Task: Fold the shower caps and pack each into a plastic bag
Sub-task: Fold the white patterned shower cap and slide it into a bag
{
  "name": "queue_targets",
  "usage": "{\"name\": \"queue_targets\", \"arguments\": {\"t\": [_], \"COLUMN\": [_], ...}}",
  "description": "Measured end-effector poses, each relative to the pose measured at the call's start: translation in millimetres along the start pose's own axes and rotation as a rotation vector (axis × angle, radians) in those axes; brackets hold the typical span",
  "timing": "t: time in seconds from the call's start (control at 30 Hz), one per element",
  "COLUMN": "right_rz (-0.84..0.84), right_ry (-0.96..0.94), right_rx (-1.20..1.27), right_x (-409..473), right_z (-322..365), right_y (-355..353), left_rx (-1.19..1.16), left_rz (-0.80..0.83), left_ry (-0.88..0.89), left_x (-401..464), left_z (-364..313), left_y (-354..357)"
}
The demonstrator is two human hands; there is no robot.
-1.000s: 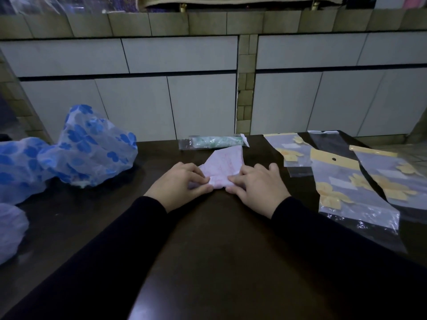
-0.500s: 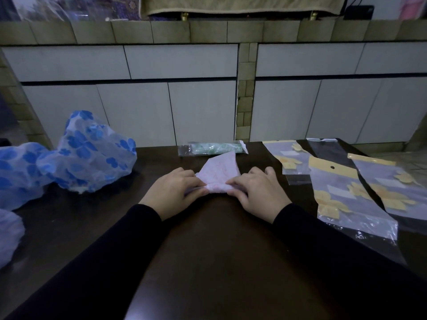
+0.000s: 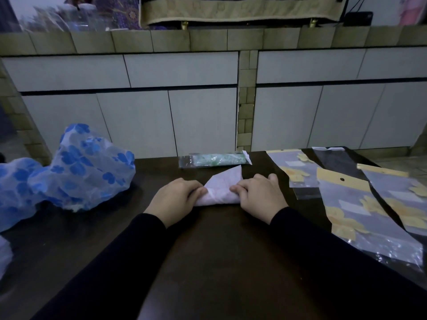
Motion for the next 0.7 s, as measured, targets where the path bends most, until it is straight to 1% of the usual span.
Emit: {"name": "queue_targets", "arguments": {"t": [0.07, 0.17, 0.3, 0.4, 0.47, 0.5, 0.57, 0.63, 0.7], "right_rz": [0.010, -0.079, -0.219, -0.309, -0.283, -0.257, -0.194, -0.115, -0.063], "right_ry": [0.021, 0.069, 0.068, -0.021, -0.060, -0.060, -0.037, -0.006, -0.009], "right_rx": [0.001, 0.000, 0.016, 0.044, 0.025, 0.008, -0.030, -0.053, -0.089], "right_x": [3.0, 2.4, 0.7, -1.2, -2.9, -3.6, -5.7, -9.3, -13.0], "right_z": [-1.6, -6.9, -11.8, -3.6, 0.6, 0.4, -1.8, -2.2, -0.2], "right_y": [3.2, 3.1, -3.0, -9.4, -9.2, -7.8, -4.0, 0.7, 4.6], "left_rx": [-0.047, -0.046, 0.034, 0.061, 0.054, 0.050, 0.043, 0.072, 0.119], "left_rz": [-0.028, -0.057, -0.182, -0.189, -0.183, -0.187, -0.158, -0.064, -0.008], "left_ry": [-0.016, -0.006, 0.143, 0.259, 0.330, 0.332, 0.254, 0.155, 0.132], "left_x": [2.0, 1.6, 2.2, 1.6, -1.2, -1.7, -1.0, -0.5, -2.1], "left_z": [-0.2, -1.5, -4.1, -14.2, -22.8, -24.5, -22.7, -18.4, -17.8], "left_y": [-2.3, -4.9, -7.5, -4.7, -2.0, -1.5, -0.8, 4.2, 9.6]}}
Point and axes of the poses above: each hand's wrist, its own x-axis towards the middle knuckle, its own y-axis out of the palm, z = x × y, the point moved 6 cm from there along x, towards the middle knuckle, and after that the axes turned 10 degrees about -z, right-handed, at the moved point
